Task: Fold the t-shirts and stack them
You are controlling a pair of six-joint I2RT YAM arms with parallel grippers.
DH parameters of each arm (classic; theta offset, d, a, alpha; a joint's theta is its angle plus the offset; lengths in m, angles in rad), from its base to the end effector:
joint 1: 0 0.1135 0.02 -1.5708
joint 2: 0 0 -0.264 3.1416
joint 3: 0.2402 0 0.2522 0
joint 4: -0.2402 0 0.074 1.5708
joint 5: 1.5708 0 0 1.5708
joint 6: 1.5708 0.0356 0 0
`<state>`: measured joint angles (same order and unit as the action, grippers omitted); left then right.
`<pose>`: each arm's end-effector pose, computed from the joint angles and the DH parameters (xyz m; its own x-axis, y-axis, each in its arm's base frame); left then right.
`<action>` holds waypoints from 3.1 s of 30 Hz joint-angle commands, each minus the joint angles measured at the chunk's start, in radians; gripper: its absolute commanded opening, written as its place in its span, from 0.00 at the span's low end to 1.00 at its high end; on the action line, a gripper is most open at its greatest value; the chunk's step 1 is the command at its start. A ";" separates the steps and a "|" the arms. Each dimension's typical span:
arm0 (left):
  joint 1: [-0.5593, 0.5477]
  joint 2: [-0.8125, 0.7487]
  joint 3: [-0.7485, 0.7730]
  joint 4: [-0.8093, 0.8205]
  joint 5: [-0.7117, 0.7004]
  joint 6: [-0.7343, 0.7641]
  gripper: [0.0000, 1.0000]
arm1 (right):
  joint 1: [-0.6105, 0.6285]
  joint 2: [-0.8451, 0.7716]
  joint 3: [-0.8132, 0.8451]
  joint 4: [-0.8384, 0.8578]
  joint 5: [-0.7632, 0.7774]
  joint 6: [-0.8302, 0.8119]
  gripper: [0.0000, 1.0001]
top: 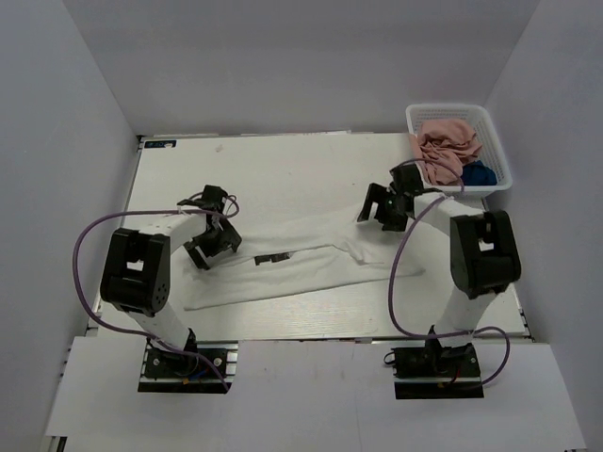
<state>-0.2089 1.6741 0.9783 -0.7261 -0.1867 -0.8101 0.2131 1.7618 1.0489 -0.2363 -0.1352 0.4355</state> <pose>0.2849 -0.0537 0.1573 -0.7951 -0.5590 -0.2352 -0.5788 0.8152 0.0191 0.3492 0.0805 0.1690 -0.8412 0.2457 -0.4818 0.0757 0.9355 0.3450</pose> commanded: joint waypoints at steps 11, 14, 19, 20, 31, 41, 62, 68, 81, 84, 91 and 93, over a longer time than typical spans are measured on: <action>-0.446 -0.045 -0.119 -0.266 0.389 -0.012 1.00 | 0.097 0.715 1.080 -0.271 -0.170 -0.325 0.90; -0.523 -0.097 -0.006 -0.305 0.385 0.023 1.00 | 0.115 0.707 1.149 -0.273 -0.205 -0.360 0.90; -0.558 -0.160 0.172 -0.326 0.207 0.132 1.00 | 0.134 0.539 1.071 -0.281 -0.055 -0.400 0.90; -0.567 -0.160 0.221 -0.349 0.167 0.132 1.00 | 0.138 0.491 1.042 -0.285 -0.011 -0.390 0.90; -0.695 0.110 0.321 -0.332 0.099 0.339 0.97 | 0.213 0.113 0.370 -0.259 0.060 -0.189 0.90; -0.718 0.233 0.382 -0.214 0.170 0.404 0.93 | 0.221 0.283 0.439 -0.291 0.051 -0.153 0.90; -0.572 0.715 1.226 -0.437 0.062 0.190 0.99 | 0.034 0.841 1.345 -0.176 -0.127 -0.133 0.90; -0.581 0.272 0.761 -0.202 0.021 0.242 0.99 | 0.046 0.619 1.213 -0.104 -0.159 -0.244 0.90; -0.492 -0.227 -0.012 0.039 0.093 0.035 0.99 | 0.218 -0.295 -0.056 0.063 -0.010 -0.043 0.90; -0.481 -0.228 -0.110 0.148 0.153 0.046 0.99 | 0.306 -0.439 -0.225 -0.007 -0.041 0.017 0.90; -0.472 -0.154 -0.202 0.211 0.242 0.055 0.69 | 0.466 -0.662 -0.415 -0.211 -0.102 0.204 0.90; -0.472 -0.163 -0.249 0.247 0.257 0.055 0.62 | 0.499 -0.665 -0.441 -0.235 -0.109 0.227 0.90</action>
<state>-0.6823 1.5108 0.8009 -0.5652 0.0097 -0.7532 0.6727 1.1229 0.6273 -0.4229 -0.2115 0.5701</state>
